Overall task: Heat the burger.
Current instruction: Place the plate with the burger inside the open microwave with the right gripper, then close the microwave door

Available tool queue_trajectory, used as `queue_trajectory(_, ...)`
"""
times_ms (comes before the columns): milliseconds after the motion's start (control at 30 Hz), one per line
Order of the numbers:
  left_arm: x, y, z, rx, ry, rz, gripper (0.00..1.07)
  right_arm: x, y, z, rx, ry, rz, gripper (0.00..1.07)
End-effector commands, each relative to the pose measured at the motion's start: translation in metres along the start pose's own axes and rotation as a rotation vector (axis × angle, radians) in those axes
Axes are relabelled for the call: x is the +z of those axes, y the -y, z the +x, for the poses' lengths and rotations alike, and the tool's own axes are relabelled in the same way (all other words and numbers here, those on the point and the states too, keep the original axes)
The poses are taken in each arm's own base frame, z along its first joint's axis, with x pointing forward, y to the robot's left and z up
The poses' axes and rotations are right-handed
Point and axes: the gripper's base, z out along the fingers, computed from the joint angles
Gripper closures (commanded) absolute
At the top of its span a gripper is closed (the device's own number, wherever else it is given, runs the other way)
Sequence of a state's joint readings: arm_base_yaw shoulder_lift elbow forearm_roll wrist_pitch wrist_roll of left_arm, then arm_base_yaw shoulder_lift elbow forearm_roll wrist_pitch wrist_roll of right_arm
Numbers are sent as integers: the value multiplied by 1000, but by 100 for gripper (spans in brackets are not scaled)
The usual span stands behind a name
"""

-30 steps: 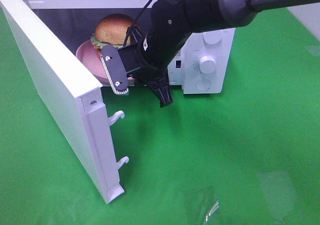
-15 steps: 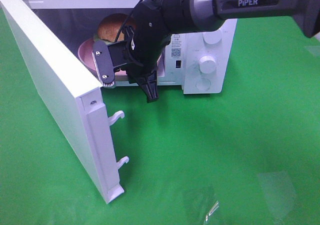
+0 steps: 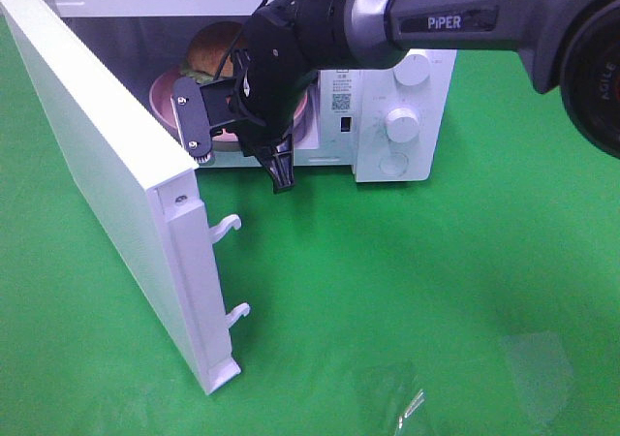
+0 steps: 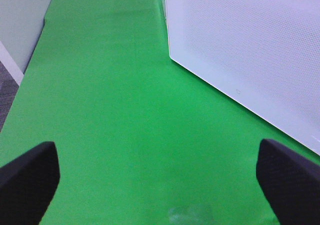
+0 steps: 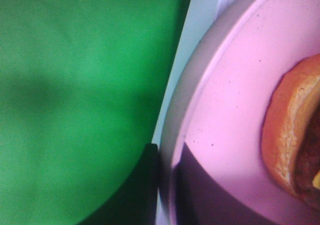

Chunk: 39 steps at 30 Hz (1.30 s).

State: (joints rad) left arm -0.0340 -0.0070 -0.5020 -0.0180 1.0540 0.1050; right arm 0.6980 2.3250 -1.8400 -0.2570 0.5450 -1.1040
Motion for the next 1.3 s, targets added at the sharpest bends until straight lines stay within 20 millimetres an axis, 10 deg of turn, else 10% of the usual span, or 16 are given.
queue_trajectory(33,-2,0,1,2,33,2,7,-5,12,-2,-10,19,71,104)
queue_trajectory(467,-2,0,1,4,33,-1,7,-3,11,-2,67,22,64,66)
queue_trajectory(1300,-2,0,1,4,33,-1,7,-33,-12,6,139,7,-16,51)
